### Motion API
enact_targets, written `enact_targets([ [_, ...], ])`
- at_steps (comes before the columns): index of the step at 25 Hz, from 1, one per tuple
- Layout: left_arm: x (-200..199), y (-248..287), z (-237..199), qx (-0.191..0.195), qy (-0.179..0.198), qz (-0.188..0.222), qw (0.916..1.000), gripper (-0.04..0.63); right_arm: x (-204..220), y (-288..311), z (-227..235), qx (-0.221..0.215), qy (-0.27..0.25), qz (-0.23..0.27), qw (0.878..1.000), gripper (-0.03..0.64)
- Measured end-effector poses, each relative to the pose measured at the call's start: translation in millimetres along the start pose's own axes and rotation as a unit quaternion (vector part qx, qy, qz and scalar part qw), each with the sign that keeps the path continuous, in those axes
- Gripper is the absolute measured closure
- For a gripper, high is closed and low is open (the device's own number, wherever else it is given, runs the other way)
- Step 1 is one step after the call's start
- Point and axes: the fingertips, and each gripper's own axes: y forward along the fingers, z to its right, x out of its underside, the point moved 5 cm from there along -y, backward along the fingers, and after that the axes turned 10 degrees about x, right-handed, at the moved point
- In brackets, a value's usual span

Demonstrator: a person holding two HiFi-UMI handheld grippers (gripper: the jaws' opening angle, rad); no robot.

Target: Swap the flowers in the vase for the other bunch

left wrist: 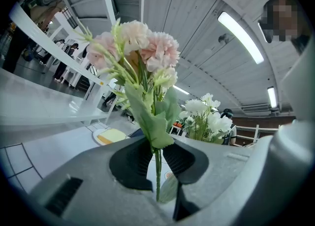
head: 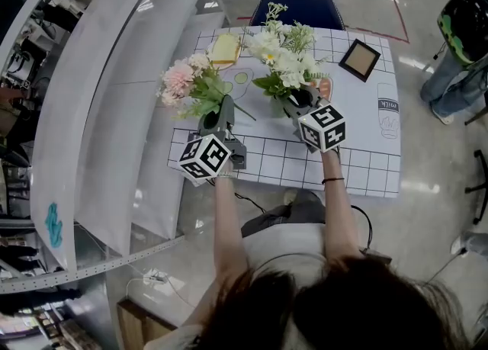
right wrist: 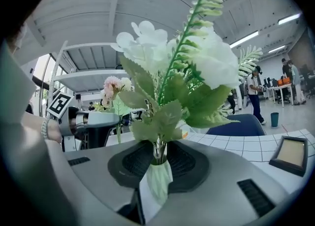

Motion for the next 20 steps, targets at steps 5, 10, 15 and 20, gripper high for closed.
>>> enact_targets([
  [5,2.6,-1.7,-0.3,-0.003,-0.003,0.001,1.0,0.528,5.0,1.4,-1.4,0.004,-0.007,-0.012,1.0,0.558],
  [10,5.1,-1.4,0.8,-0.004,-0.006,0.0,1.0,0.528,8.1,1.0,-1.3,0.008,-0.011,-0.028,1.0,0.558],
  [15,8.7,-0.4,2.3,-0.004,-0.01,-0.001,0.9999,0.528,12.5,0.0,0.4,0.009,-0.011,-0.036,0.999,0.555],
  [20,11.8,0.7,3.9,-0.003,-0.014,-0.003,0.9999,0.528,13.3,-2.3,1.5,0.01,-0.003,-0.034,0.999,0.533],
])
